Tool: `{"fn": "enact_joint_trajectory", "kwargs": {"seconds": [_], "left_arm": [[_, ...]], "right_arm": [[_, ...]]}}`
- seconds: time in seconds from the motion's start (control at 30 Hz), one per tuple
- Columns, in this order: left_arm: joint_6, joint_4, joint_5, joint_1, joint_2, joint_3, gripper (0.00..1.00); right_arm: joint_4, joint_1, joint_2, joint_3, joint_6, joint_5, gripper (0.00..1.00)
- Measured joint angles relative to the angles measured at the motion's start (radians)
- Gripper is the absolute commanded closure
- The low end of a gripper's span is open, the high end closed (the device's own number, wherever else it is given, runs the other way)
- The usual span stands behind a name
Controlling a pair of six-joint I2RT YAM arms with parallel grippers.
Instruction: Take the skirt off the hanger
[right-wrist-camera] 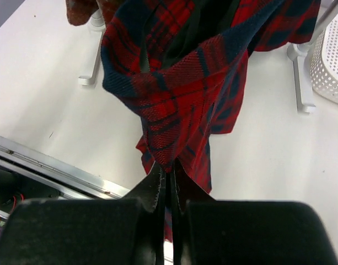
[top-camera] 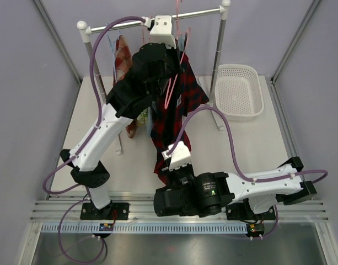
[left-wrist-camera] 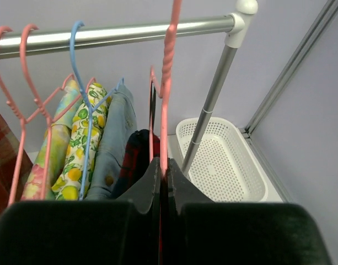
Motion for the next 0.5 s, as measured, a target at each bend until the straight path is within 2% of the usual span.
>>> {"fn": "enact_joint_trajectory", "kwargs": {"seconds": [0.17,0.3,0.4,0.5], "left_arm": [[-0.023,-0.113,0.082,0.008,-0.064,-0.031,1.00],[-0.108,-0.233,0.140,-0.006,-0.178,-0.180,1.00],[-0.199,-0.337,0.195,-0.036,-0.291,-0.336,1.00],[-0.290,-0.439,0.276,-0.066,-0.377,-0.441,1.00]], "right_arm": [[-0.065,0.026,-0.019,-0.008,0.110,0.016,1.00],[-0.107,0.022,-0.023,0.035,0.168,0.048,1.00],[-0.102,-0.018,-0.055,0.046,0.122,0.072,1.00],[0.024,-0.119,-0.154,-0.016,-0.058,0.074,1.00]]}}
